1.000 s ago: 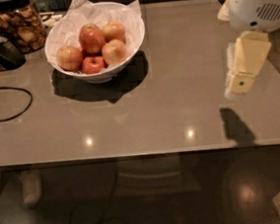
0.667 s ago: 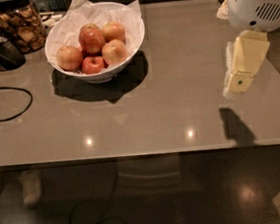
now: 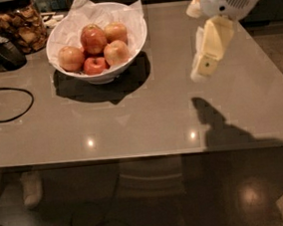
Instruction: Pick apple from white bowl
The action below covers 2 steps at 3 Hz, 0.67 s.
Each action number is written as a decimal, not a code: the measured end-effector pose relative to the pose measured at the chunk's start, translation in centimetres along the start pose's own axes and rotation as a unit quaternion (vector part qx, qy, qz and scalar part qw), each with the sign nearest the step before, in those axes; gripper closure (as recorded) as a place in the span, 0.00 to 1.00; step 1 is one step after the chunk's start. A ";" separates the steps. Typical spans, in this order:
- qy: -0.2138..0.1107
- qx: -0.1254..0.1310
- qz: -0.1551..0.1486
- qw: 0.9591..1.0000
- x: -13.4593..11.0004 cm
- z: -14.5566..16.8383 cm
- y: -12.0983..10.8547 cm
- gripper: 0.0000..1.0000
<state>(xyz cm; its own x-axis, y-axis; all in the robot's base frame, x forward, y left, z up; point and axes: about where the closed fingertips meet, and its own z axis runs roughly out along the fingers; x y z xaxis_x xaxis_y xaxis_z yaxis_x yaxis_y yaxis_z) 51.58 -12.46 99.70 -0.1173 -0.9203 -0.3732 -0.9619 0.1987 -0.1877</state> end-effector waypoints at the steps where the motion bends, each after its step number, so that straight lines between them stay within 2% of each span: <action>1: -0.048 -0.027 -0.017 0.998 -3.3 0.9 -1.9 0.00; 2: -0.056 -0.020 -0.018 0.998 -3.8 0.8 -2.3 0.00</action>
Offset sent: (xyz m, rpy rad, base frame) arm 0.0216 0.0269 0.0066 0.0816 0.0180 0.0625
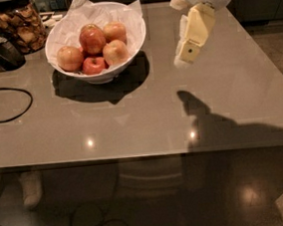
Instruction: Pick apple from white bowl
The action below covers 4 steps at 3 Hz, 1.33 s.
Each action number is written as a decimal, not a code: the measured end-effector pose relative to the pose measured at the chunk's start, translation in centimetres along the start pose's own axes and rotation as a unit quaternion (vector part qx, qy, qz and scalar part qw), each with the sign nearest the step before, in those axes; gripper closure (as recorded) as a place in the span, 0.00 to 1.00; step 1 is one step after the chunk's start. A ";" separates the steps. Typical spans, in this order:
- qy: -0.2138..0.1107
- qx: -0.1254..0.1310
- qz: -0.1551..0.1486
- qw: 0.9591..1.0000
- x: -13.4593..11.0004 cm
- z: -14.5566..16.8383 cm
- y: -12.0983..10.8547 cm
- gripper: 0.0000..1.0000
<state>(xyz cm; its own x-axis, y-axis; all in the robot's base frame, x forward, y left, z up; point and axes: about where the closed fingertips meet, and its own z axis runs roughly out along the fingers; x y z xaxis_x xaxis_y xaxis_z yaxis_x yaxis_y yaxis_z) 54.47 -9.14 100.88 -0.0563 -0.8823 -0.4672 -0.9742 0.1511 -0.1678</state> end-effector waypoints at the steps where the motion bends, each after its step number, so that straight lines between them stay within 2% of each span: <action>1: -0.012 0.004 -0.001 1.000 -1.7 1.8 -0.5 0.00; 2: -0.028 -0.004 -0.012 1.000 -4.5 3.7 -1.6 0.00; 3: -0.031 -0.014 -0.032 0.999 -6.9 5.3 -2.8 0.00; 4: -0.032 -0.019 -0.042 0.998 -8.3 6.2 -3.6 0.00</action>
Offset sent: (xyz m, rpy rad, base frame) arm 0.0469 0.0933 -0.0092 0.0828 -0.0115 0.0812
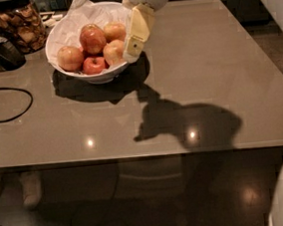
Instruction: Pick apple from white bowl
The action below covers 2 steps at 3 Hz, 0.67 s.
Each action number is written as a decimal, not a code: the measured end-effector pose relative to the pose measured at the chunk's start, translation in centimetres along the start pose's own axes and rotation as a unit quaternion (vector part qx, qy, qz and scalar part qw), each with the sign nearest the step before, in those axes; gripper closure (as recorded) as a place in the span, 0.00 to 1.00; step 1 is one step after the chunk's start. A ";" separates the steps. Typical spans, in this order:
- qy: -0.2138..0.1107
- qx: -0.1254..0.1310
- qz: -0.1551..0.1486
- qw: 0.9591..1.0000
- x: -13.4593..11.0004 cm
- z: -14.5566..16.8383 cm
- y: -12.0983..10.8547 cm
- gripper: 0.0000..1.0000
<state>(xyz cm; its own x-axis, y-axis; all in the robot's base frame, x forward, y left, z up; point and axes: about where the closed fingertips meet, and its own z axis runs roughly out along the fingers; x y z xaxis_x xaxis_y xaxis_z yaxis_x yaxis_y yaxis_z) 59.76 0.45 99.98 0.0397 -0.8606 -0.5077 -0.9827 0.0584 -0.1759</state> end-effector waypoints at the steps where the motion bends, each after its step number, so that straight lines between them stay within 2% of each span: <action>1: 0.003 -0.002 -0.002 1.000 -0.8 0.4 -0.9 0.14; 2: 0.009 0.000 0.006 1.000 -1.3 0.5 -1.7 0.15</action>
Offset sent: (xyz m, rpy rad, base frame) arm 0.0216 0.0100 0.0136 -0.0442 0.0303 -0.0346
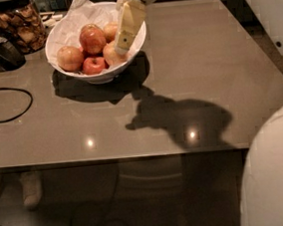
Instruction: Pick apple from white bowl
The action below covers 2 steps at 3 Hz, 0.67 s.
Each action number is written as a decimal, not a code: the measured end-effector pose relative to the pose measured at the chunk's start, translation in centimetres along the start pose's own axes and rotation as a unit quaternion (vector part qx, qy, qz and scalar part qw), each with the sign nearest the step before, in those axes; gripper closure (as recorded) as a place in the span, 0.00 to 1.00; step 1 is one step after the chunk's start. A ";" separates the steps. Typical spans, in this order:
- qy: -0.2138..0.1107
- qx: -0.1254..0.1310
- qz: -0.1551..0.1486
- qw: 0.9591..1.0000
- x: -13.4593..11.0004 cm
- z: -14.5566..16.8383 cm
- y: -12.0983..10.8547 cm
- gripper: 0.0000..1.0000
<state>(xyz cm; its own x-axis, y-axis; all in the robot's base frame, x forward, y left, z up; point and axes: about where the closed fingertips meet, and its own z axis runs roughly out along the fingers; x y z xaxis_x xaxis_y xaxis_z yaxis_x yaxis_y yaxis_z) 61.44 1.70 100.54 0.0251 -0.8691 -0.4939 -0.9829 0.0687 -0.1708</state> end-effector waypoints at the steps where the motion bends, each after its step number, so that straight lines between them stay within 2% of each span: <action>1: 0.009 0.008 0.015 1.000 -0.2 -0.1 -1.3 0.08; 2: 0.015 0.013 0.028 0.999 0.1 0.4 -3.0 0.12</action>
Offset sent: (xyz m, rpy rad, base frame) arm 0.0477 -0.0143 0.0011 -0.0567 0.0476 -0.0953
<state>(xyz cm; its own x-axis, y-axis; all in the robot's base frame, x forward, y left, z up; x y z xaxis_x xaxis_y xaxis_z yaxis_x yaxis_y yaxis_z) 64.44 1.60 100.68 -0.0364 -0.8774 -0.4784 -0.9774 0.1309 -0.1658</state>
